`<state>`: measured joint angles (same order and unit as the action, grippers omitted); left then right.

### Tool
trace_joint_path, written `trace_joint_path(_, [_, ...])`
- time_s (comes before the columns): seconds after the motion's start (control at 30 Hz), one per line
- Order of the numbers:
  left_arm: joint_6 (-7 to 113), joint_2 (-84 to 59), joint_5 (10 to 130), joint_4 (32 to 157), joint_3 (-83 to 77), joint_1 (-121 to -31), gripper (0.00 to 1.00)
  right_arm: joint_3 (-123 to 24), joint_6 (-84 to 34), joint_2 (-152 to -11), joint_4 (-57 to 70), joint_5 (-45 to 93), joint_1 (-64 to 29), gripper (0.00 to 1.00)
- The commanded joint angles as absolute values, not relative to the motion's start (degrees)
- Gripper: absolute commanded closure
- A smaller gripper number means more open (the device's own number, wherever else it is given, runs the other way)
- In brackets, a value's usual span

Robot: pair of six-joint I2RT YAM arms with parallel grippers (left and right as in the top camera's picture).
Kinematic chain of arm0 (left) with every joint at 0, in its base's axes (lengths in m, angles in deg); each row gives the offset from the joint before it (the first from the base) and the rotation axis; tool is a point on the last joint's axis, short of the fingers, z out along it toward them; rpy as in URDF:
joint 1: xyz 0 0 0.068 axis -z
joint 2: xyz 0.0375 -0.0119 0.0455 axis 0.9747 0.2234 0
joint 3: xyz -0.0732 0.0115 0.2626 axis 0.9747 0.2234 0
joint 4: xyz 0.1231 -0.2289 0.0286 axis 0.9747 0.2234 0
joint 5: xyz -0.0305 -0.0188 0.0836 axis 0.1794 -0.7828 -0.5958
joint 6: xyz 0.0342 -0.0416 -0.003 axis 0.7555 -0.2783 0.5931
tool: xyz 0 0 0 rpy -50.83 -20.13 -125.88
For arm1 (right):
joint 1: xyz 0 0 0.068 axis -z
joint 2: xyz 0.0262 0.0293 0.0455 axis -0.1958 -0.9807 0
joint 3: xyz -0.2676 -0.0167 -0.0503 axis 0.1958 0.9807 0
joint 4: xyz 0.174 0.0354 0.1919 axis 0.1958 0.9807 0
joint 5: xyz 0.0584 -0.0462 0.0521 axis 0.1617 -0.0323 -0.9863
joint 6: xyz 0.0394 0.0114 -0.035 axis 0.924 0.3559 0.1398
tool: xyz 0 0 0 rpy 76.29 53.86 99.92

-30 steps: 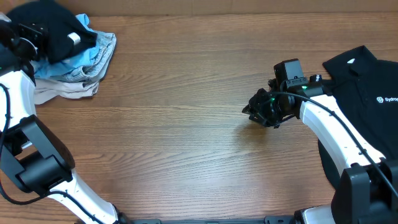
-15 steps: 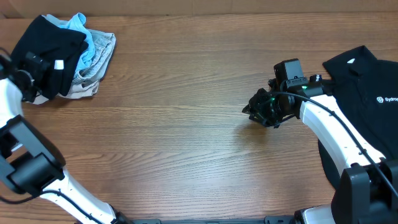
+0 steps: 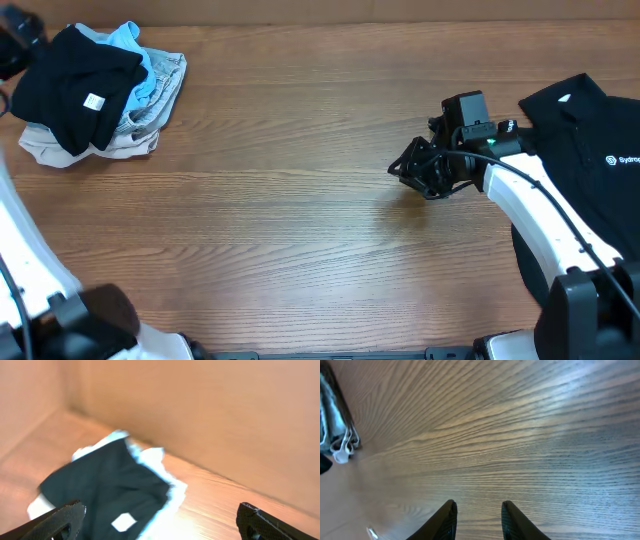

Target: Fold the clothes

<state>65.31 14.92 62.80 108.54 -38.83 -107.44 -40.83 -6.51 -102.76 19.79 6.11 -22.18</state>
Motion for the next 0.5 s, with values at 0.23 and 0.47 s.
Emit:
trace_joint_path(0.23, [94.2, 8.6, 84.9, 125.5, -39.0, -93.8, 0.0, -41.7, -21.7, -86.5, 21.0, 15.0, -22.2, 0.67])
trace_joint_path(0.47, [88.9, 0.4, 56.9, 135.9, -39.0, -75.2, 0.0, -41.7, -29.2, -66.8, 18.5, 20.6, -22.1, 0.37])
